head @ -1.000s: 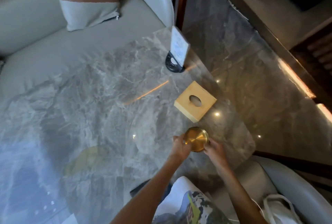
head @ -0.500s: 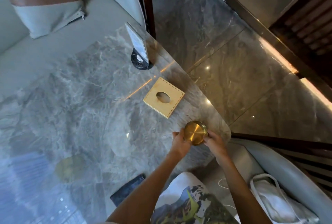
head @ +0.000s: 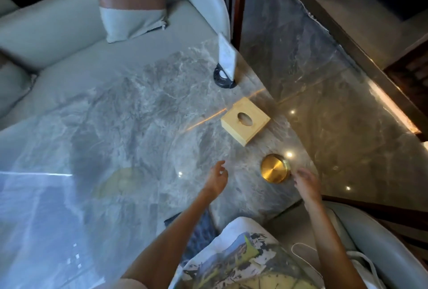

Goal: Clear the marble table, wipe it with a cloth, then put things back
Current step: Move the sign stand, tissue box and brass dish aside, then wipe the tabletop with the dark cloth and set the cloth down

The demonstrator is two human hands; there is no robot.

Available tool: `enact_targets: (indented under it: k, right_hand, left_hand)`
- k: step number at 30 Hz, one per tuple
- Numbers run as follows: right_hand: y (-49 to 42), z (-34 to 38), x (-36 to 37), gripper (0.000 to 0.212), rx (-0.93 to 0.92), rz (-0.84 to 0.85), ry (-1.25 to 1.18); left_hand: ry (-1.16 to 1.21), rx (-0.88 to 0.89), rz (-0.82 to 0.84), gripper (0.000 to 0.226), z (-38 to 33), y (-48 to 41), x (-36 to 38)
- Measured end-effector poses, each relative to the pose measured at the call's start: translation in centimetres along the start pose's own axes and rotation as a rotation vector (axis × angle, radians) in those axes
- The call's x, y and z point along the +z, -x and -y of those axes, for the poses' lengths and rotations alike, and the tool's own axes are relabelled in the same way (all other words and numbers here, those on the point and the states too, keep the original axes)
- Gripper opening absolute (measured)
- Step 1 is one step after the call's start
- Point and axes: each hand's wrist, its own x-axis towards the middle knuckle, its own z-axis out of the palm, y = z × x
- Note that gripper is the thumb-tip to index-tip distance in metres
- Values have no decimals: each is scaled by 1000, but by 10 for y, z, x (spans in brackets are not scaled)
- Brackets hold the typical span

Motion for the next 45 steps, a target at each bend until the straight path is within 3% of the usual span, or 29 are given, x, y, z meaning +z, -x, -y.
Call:
enact_targets:
  k: [4,10,13,16,19,22,30,33,35,38,41,42,45]
  right_hand:
    - [19,7,17,30,-157,40,61]
    - [115,10,87,32,-327,379,242]
    - [162,-12,117,34,-361,513,361]
    - [189,-34,143,40,-385,677,513]
    - [196,-50,157,53,-449,788,664]
    - [199,-56,166,60,-613,795,796]
    - [193,-60,166,64,-648,912,1163]
    - [193,-51,162,61,-648,914,1129]
    - [195,-44,159,59,-653,921,1089]
    - [200,-32,158,56,-665,931,1061]
    - [209,-17,162,56,-573,945,980]
    - [212,-15,167,57,-532,964,932]
    - [218,-13,184,77,-250,1022,665]
  left_hand:
    - [124,-32,-151,36,52,31,-67]
    - [178,-129,-322,45,145,103,-123]
    - [183,-204,-332,20,183,140,-123]
    - [222,-245,-345,12,207,161,-113]
    - [265,-294,-402,31,211,177,-102]
    - [248,-330,-369,40,212,184,-91]
    - [402,-380,-320,32,226,156,-50]
    - [397,-368,-347,37,230,150,-39]
    - [402,-361,-342,21,225,152,-38]
    - [399,-331,-308,22,210,159,-46]
    - [570,-260,-204,11,196,167,-55]
    - [646,-225,-180,12,193,169,-58]
    - [781,-118,-153,51,178,175,-67]
